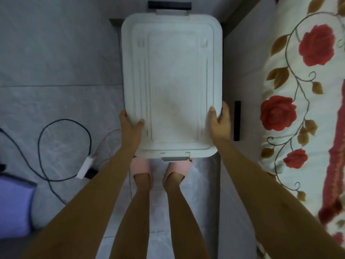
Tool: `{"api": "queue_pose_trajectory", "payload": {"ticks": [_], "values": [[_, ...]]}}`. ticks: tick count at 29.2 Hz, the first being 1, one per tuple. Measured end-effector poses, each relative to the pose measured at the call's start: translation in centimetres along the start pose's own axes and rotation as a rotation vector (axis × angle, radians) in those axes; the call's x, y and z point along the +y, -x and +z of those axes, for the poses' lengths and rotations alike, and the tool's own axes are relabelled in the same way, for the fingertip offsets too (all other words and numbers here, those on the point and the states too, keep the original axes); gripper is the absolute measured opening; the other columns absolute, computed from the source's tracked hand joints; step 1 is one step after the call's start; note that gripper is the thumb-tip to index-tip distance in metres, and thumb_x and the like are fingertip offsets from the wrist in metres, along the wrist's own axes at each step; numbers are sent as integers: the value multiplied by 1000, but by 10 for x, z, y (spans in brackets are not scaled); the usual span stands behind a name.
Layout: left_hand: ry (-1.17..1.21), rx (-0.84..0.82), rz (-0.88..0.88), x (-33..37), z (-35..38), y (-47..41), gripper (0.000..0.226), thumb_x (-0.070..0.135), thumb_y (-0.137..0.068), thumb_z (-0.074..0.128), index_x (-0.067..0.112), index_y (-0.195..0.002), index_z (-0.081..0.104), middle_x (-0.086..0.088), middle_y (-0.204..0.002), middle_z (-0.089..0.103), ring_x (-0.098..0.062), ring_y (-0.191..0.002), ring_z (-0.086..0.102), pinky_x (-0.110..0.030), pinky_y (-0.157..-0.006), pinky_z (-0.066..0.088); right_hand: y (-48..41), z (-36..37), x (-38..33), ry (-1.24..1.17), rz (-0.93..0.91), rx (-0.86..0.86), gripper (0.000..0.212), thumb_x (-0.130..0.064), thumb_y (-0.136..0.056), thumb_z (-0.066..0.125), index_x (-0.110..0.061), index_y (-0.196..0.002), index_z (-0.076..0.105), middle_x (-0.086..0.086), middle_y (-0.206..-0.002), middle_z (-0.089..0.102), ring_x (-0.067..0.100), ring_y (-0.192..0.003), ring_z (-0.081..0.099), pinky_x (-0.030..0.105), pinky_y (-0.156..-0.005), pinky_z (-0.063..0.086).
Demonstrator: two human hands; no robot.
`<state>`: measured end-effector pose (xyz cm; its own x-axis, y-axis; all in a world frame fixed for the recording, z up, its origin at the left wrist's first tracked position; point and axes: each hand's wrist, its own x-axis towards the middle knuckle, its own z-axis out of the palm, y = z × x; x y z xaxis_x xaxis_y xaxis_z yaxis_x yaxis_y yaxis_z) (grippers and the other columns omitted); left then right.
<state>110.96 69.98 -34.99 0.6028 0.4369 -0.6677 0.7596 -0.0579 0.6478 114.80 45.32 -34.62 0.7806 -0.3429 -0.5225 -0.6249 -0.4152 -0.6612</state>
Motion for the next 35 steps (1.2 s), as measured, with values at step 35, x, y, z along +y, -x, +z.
{"api": "queue_pose_trajectory", "payload": {"ticks": [35], "values": [[-523, -188, -373, 3, 2, -32, 114, 55, -78, 66, 7, -144, -13, -19, -152, -5, -34, -142, 1, -56, -113, 13, -185, 137, -229, 940, -422, -365, 92, -56, -87, 54, -18, -152, 1, 10, -158, 6, 28, -146, 4, 43, -118, 6]]}}
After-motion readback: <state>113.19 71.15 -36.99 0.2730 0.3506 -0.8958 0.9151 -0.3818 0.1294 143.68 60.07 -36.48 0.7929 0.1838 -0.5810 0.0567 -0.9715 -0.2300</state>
